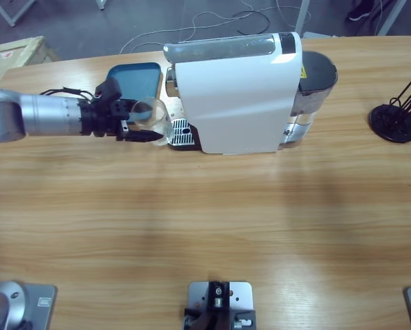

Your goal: Pour coffee

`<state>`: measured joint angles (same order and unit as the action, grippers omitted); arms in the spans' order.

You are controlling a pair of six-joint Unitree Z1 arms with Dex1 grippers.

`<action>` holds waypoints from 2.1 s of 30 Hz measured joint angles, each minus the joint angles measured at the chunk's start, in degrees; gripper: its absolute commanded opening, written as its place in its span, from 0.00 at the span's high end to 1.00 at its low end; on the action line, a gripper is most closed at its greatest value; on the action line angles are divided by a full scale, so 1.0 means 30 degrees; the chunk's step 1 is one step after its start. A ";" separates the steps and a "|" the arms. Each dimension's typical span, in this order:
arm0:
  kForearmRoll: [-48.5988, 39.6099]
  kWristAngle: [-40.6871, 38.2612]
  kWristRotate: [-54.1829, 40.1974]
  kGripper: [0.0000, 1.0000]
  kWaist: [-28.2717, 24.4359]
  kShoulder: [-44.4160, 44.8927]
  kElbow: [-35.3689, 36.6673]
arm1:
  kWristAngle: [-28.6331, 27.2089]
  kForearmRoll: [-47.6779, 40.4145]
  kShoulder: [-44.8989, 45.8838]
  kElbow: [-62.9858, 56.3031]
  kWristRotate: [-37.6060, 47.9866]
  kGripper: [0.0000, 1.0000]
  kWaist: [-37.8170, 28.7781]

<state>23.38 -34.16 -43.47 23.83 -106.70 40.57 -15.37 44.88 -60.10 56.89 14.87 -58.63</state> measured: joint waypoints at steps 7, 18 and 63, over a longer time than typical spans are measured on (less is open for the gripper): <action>-0.0497 -0.0006 -0.0001 0.91 0.0516 -0.0728 0.1286 | -0.0043 0.0000 -0.0006 0.0023 0.0000 0.00 0.0000; -0.0749 0.0001 -0.0001 0.75 0.1175 -0.0741 0.1402 | -0.0305 -0.0010 -0.0010 0.0023 0.0000 0.00 0.0000; -0.8468 0.7558 0.9761 0.02 0.3615 1.0227 -0.1450 | 0.1584 0.1530 -0.8767 1.2837 -0.1294 1.00 0.5807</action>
<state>-2.02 -11.49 -14.18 34.67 -76.02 36.21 -10.61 49.47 -86.40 95.40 10.98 -41.21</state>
